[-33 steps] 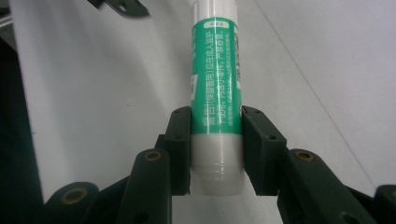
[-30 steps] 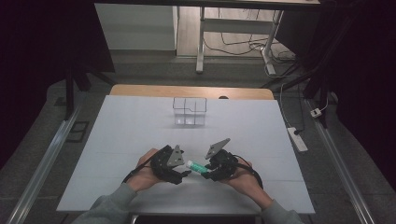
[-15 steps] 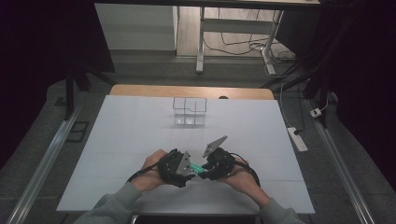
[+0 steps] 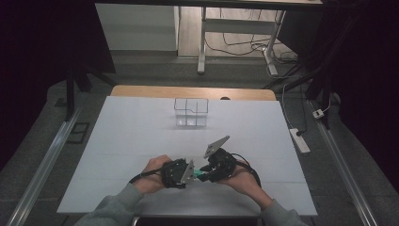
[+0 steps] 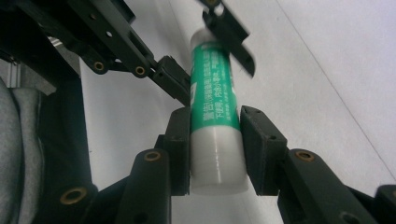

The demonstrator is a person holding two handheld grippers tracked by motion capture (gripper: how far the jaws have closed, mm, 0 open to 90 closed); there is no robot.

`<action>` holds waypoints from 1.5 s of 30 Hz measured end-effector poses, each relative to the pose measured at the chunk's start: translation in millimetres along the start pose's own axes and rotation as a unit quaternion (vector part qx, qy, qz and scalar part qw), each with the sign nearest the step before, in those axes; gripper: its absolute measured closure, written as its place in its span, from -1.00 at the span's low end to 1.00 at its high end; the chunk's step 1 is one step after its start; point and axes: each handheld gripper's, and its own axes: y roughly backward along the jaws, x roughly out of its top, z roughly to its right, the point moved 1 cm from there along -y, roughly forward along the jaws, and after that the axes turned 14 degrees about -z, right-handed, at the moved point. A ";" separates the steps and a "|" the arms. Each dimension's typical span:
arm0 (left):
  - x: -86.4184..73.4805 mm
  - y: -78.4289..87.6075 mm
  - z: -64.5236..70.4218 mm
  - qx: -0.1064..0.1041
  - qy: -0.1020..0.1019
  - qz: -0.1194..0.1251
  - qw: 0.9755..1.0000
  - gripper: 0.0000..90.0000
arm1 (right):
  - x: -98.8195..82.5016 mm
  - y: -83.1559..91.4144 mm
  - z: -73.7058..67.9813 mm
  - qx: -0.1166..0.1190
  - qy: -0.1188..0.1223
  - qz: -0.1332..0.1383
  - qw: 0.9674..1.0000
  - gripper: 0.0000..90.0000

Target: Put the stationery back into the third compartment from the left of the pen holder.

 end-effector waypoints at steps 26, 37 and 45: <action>-34.8 9.8 -33.9 -0.025 0.171 0.094 0.980 0.45 | -27.4 35.3 13.3 -0.093 -0.064 0.216 0.970 -0.20; -44.1 13.8 -41.7 -0.036 0.226 0.153 0.961 0.45 | -33.7 36.5 18.2 -0.098 -0.081 0.247 0.961 -0.29; -44.1 13.6 -41.9 -0.045 0.240 0.172 0.954 0.45 | -33.1 34.8 17.3 -0.094 -0.085 0.257 0.958 -0.34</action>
